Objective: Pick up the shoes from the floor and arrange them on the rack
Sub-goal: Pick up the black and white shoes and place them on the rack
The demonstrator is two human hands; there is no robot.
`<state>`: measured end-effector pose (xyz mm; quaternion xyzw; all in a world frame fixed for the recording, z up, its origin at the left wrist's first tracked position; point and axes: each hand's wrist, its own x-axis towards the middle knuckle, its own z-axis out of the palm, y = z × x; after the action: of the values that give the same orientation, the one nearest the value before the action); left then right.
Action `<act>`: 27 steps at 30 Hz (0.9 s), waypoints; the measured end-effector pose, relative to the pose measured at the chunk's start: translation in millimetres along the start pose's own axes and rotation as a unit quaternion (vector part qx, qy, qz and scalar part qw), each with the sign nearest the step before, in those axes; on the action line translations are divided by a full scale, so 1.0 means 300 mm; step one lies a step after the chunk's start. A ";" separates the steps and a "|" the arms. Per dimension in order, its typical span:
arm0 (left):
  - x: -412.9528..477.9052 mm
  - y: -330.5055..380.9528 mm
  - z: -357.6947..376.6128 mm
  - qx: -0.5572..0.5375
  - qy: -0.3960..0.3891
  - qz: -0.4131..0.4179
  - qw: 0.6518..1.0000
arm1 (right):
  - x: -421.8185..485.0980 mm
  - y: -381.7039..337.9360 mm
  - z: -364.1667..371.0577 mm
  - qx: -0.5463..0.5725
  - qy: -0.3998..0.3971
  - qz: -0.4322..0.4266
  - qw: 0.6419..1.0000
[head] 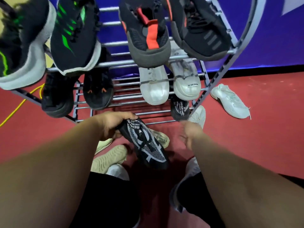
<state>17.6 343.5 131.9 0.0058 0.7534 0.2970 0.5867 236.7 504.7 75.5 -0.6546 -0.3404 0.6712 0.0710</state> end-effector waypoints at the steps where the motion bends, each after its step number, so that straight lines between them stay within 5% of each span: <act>1: 0.001 0.008 0.013 -0.002 0.004 0.002 1.000 | -0.038 0.017 -0.007 -0.038 -0.036 0.022 0.998; 6: 0.007 0.034 0.080 -0.026 0.003 -0.004 1.000 | -0.104 0.112 -0.055 -0.158 -0.265 0.131 0.942; 9: 0.007 0.037 0.117 -0.082 -0.018 -0.010 0.996 | -0.102 0.146 -0.068 -0.170 -0.320 0.136 0.922; 15: 0.051 0.029 0.138 -0.138 0.033 0.028 0.989 | -0.034 0.153 0.001 -0.047 -0.244 0.044 0.968; 20: 0.065 0.033 0.168 -0.154 -0.027 0.016 0.988 | 0.002 0.080 0.125 0.040 -0.228 -0.026 0.973; 27: 0.137 0.040 0.214 -0.178 -0.012 0.024 0.984 | 0.045 -0.055 0.252 0.155 -0.154 -0.051 0.975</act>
<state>57.6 396.4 92.6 -0.0767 0.6811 0.4403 0.5800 159.1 496.9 66.7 -0.5060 -0.2726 0.8040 0.1523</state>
